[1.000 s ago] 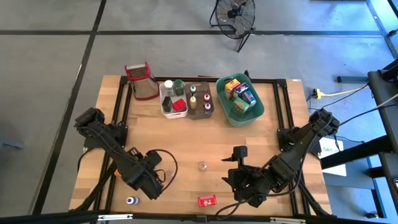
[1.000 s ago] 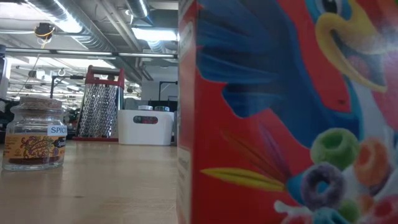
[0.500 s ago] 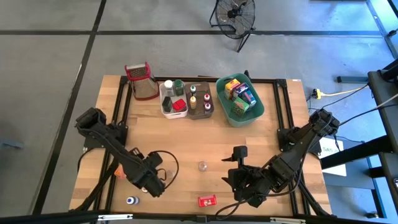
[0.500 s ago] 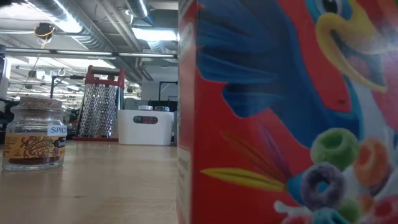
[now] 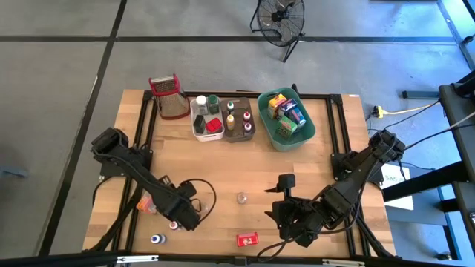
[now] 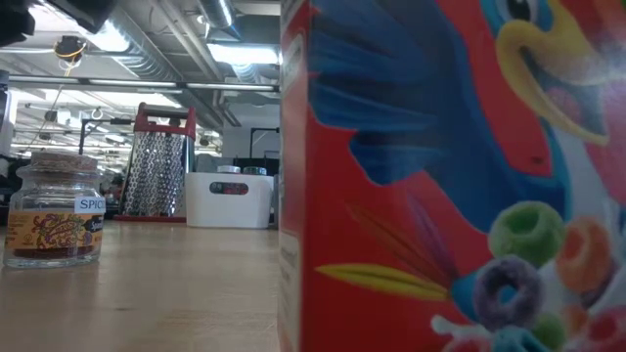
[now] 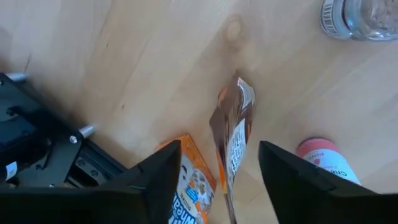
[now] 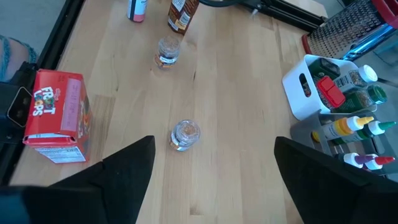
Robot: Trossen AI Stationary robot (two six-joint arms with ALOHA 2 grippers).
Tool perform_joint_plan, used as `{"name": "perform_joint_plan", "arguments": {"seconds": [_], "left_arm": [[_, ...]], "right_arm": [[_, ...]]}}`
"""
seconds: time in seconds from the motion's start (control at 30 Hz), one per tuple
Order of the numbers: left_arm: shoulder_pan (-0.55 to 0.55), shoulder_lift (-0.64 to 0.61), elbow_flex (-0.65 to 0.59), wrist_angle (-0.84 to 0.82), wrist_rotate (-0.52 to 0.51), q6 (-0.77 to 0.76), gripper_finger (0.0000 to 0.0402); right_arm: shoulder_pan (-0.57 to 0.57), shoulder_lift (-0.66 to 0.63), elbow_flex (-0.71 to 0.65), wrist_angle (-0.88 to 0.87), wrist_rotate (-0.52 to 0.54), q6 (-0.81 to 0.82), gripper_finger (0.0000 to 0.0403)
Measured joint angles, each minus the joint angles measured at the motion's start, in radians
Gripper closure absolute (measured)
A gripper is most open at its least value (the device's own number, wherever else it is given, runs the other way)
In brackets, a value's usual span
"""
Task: Pick & Place Kitchen Items
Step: Put the orange spice pack into the left white bin
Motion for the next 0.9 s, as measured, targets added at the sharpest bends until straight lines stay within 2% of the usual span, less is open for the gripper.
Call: {"name": "perform_joint_plan", "arguments": {"seconds": [0.47,0.67,0.77,0.9], "left_arm": [[-0.003,0.0,0.0,0.003,-0.016,0.075,0.0389],[-0.016,0.0,0.0,-0.003,-0.035,0.172,0.0399],[-0.006,-0.016,0.0,-0.04,-0.037,0.23,0.0399],[0.034,-0.028,0.054,-0.135,-0.094,0.287,0.0399]], "right_arm": [[0.0,0.0,0.0,-0.003,0.0,0.0,0.007],[0.0,0.005,0.0,-0.015,0.0,0.0,0.007],[-0.003,0.011,-0.001,-0.016,0.0,-0.004,0.007],[-0.009,0.011,-0.001,-0.015,0.0,-0.003,0.007]]}}
